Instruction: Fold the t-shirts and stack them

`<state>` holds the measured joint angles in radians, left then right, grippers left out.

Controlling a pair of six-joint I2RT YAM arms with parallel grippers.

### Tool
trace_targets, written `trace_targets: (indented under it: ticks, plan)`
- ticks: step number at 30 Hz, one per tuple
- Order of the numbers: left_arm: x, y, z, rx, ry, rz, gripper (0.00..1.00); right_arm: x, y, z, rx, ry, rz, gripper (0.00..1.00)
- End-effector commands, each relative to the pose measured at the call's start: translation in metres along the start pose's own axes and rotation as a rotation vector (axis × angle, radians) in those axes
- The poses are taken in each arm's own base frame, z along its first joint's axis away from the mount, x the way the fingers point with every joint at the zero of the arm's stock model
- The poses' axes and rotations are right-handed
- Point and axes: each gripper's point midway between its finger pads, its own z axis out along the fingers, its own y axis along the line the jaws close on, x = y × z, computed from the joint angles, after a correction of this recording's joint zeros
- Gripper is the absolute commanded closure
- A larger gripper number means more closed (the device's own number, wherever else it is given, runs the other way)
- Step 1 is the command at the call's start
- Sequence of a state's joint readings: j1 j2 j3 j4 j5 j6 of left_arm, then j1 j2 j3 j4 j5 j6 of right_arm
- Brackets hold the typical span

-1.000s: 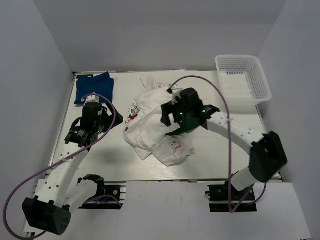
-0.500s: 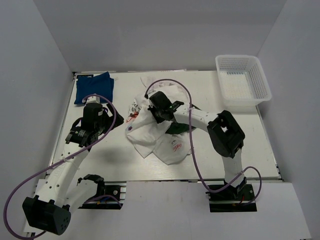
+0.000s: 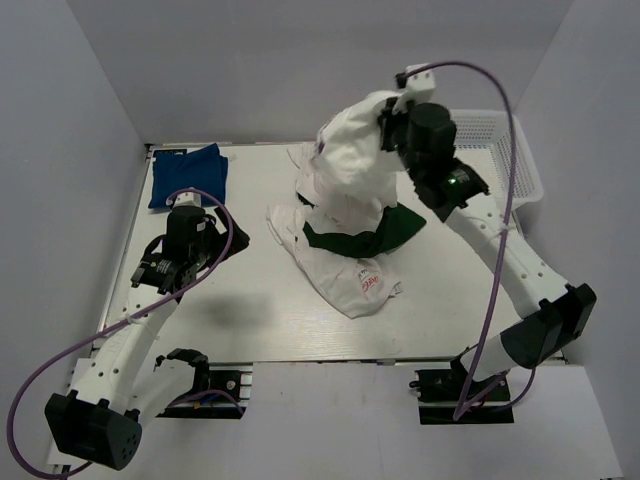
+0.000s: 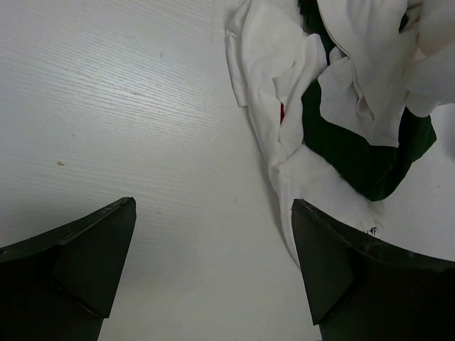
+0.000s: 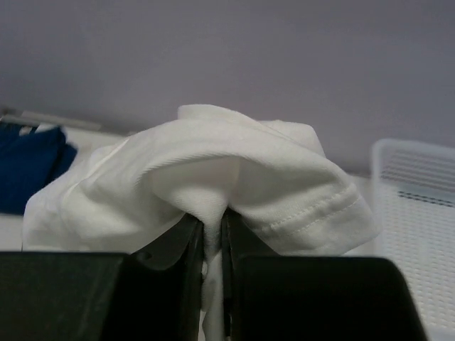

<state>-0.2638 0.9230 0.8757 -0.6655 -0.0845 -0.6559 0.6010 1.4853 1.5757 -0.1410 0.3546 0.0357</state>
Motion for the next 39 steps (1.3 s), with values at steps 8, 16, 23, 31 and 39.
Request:
trace_targets:
  ticks: [8,16,23,31,39]
  plan:
    - [-0.012,-0.008,-0.002,0.010,-0.022,-0.012,0.00,-0.136,-0.203,-0.016,0.593,-0.279,-0.001,1.00]
    - [-0.015,-0.003,-0.001,-0.020,-0.033,-0.002,0.00,-0.180,-0.295,-0.025,0.733,-0.403,-0.031,1.00]
    - [-0.016,-0.002,0.004,-0.033,-0.031,-0.001,0.00,-0.179,-0.349,-0.019,0.711,-0.447,-0.009,1.00]
    - [-0.015,-0.007,0.011,-0.009,-0.027,-0.002,0.00,-0.037,-0.352,0.051,0.453,-0.120,0.070,1.00]
    - [-0.021,-0.007,0.008,-0.022,-0.033,0.016,0.00,0.122,-0.370,0.062,0.572,0.237,0.306,0.10]
